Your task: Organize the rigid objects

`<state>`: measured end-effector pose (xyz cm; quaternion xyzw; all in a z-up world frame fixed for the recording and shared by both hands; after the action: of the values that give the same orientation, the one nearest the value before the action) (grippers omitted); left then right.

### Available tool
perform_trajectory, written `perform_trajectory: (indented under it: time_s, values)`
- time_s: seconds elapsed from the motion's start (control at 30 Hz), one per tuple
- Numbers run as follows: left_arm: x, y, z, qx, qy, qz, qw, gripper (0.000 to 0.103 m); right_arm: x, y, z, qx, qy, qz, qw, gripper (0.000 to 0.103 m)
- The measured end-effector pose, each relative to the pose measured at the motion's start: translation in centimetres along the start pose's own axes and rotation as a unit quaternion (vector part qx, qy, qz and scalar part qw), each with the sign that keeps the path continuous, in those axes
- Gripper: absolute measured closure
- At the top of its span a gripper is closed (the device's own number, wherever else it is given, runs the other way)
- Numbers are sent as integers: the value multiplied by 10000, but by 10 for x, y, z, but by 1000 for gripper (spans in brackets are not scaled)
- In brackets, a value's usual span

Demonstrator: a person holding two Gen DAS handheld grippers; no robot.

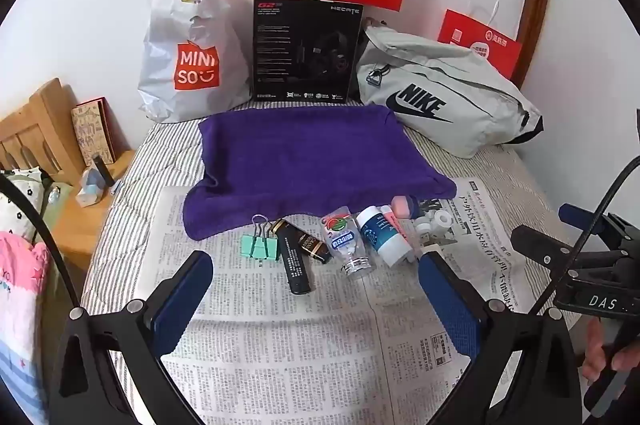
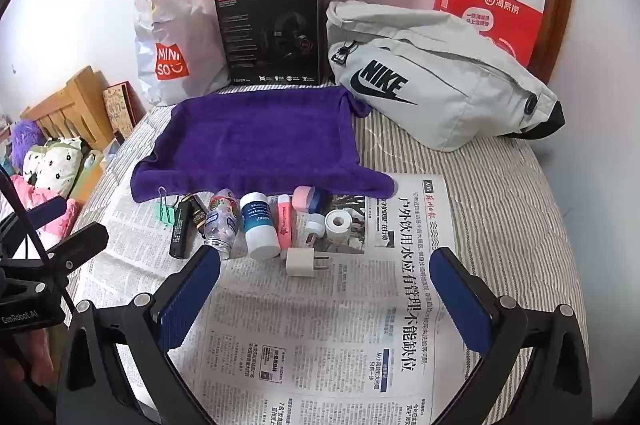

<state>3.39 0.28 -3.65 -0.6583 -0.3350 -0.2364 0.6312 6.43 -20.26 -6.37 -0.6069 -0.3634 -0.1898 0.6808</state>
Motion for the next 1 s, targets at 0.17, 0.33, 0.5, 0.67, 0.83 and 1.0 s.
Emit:
perform_trajectory:
  time_s: [0.17, 0.33, 0.5, 0.67, 0.83, 1.0]
  values:
    - [0, -3, 5, 14, 3, -67, 10000, 0, -2, 4, 3, -67, -37, 83, 9999, 0]
    - [-2, -5, 5, 79, 16, -53, 10000, 0, -3, -4, -3, -6, 34, -26, 10000, 0]
    - [-2, -6, 7, 138, 36, -37, 9999, 0, -3, -6, 0, -21, -52, -56, 10000, 0]
    - [-2, -6, 5, 189, 58, -52, 9998, 0, -4, -8, 1, 11, -90, -64, 9999, 0]
    - [-1, -9, 6, 180, 34, -106, 9998, 0, -5, -6, 0, 55, -35, -21, 10000, 0]
    - [0, -10, 5, 134, 21, -105, 9999, 0, -6, -8, 0, -24, -83, -82, 9999, 0]
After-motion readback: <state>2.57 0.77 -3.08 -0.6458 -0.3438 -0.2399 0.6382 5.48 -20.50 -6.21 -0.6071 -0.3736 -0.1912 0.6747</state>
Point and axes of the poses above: each gripper's, at about its wrist camera, not at the fingertips, and y roughly the way its jaws point, z to its left, x to its top, the point moved 5 cm from there along y, roughly the way its jaws point, and after that the axes turned 5 degrees about -z, right-handed, at the moved point
